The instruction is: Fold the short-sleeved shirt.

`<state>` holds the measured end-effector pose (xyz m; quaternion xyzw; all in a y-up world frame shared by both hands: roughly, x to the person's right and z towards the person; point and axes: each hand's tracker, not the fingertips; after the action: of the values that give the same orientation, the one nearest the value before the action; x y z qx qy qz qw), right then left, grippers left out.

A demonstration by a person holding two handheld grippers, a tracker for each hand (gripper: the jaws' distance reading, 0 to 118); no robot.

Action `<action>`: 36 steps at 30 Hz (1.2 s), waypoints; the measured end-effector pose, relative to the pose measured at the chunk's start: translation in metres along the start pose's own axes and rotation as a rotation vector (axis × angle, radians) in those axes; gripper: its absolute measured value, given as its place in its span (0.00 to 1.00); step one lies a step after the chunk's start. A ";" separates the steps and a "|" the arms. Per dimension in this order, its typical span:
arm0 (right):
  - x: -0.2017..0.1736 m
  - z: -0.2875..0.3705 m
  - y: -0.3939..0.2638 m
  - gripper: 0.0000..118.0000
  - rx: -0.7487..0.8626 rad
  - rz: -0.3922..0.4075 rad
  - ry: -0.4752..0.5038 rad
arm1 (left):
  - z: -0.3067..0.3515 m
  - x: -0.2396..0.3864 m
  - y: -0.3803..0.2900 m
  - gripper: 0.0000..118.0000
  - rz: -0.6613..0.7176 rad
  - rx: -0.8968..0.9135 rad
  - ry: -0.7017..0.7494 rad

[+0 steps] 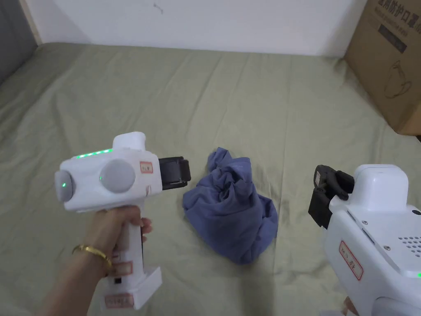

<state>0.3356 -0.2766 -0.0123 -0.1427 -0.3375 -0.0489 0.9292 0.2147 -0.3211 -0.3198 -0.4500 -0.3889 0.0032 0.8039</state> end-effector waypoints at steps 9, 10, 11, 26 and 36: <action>0.014 -0.012 -0.009 0.00 -0.052 -0.023 -0.043 | -0.100 0.039 0.026 0.97 -0.136 -0.283 0.065; 0.016 -0.012 -0.009 0.00 -0.058 -0.024 -0.048 | -0.110 0.042 0.024 0.96 -0.149 -0.301 0.081; 0.017 -0.013 -0.010 0.00 -0.062 -0.026 -0.054 | -0.116 0.043 0.024 0.95 -0.157 -0.300 0.092; 0.030 -0.019 -0.015 0.00 -0.118 -0.040 -0.081 | -0.088 0.044 0.017 0.03 -0.234 -0.172 0.004; 0.023 -0.114 0.006 0.86 -0.437 -0.017 0.050 | -0.018 0.013 0.018 0.03 -0.243 0.020 0.042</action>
<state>0.4244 -0.3053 -0.0827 -0.3365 -0.2969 -0.1321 0.8838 0.2415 -0.3190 -0.3300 -0.3915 -0.4237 -0.0999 0.8107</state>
